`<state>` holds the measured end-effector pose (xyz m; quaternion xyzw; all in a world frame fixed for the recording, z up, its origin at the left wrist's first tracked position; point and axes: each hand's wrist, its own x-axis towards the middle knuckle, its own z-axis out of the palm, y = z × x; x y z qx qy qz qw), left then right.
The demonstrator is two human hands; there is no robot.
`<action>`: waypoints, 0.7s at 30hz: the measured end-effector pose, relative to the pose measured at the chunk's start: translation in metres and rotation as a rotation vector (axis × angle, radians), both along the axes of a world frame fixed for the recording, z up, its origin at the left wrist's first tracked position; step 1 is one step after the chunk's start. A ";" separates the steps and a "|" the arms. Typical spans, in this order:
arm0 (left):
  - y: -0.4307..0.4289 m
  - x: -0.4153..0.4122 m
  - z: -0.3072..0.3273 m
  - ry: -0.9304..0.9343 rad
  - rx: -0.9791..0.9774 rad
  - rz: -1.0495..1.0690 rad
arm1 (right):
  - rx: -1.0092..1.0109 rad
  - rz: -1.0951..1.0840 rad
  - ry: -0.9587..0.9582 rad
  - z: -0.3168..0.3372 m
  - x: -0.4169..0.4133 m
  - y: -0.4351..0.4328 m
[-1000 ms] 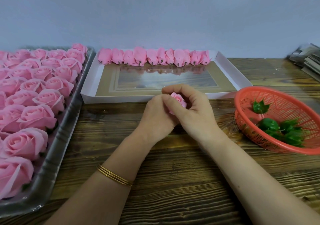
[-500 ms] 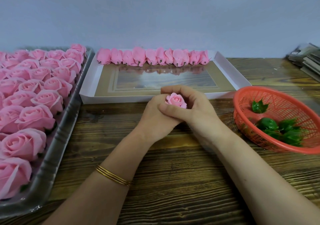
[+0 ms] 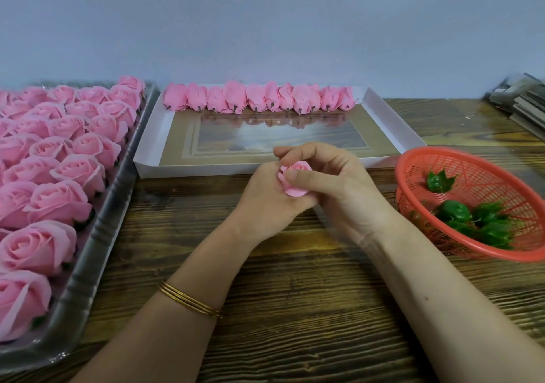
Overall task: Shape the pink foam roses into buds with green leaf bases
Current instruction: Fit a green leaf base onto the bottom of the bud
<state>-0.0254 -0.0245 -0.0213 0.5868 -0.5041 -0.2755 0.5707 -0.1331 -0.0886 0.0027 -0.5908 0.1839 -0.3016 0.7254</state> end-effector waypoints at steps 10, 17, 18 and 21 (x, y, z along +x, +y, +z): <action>0.001 0.000 0.003 0.098 -0.054 -0.032 | 0.038 0.001 -0.010 -0.001 0.002 0.003; 0.001 -0.001 0.004 0.157 -0.049 -0.046 | 0.160 -0.024 -0.009 0.000 0.006 0.003; 0.000 -0.002 0.003 0.154 -0.046 -0.038 | 0.193 -0.048 -0.008 0.001 0.007 0.002; 0.000 -0.001 0.003 0.151 -0.044 -0.031 | 0.223 -0.087 -0.016 0.001 0.008 0.001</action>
